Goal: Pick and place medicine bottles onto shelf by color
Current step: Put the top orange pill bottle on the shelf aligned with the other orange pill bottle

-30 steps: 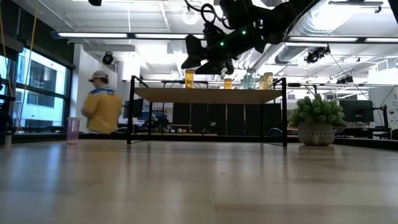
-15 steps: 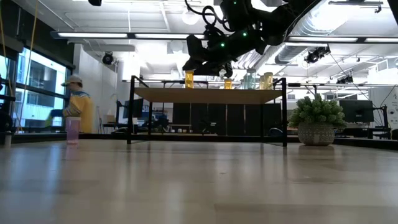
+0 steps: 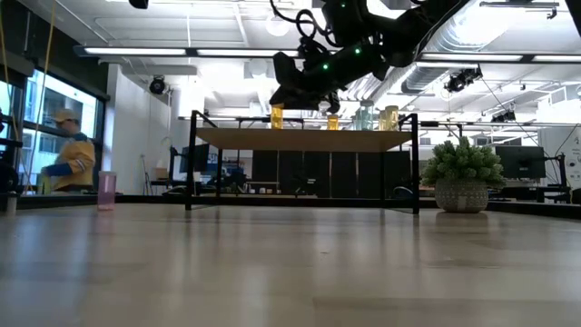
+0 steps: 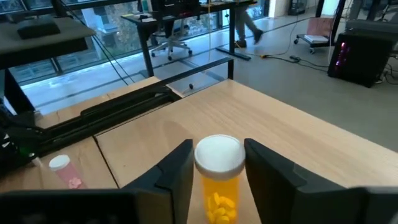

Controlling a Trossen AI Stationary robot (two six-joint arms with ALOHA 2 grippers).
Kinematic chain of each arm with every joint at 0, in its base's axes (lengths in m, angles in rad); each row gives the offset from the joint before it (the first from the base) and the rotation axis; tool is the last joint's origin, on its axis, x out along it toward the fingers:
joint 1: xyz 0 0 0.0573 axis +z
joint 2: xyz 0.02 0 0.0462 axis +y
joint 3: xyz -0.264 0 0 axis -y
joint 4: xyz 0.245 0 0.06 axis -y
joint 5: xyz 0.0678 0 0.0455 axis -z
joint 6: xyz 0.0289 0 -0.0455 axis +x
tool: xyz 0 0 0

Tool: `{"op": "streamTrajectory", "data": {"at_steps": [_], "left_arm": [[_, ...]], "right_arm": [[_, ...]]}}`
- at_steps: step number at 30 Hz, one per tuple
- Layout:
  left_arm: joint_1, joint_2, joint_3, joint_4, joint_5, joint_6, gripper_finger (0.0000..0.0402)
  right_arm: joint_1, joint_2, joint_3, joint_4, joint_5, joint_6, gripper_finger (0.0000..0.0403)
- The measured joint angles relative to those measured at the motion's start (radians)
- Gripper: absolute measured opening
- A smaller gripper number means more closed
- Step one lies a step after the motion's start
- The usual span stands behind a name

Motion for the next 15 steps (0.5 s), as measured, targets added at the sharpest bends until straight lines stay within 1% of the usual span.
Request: {"op": "streamTrajectory", "data": {"at_steps": [5, 11, 15], "left_arm": [[0.000, 0.000, 0.000, -0.002, 0.000, 0.000, 0.0000], [0.000, 0.000, 0.000, -0.003, 0.000, 0.000, 0.0000], [0.000, 0.000, 0.000, -0.008, 0.000, 0.000, 0.0000]], "right_arm": [[0.000, 0.000, 0.000, 0.000, -0.034, 0.000, 0.0111], [0.000, -0.020, 0.000, -0.012, -0.036, -0.008, 0.0110], [0.006, -0.092, 0.000, -0.109, -0.018, -0.033, 0.0109]]}}
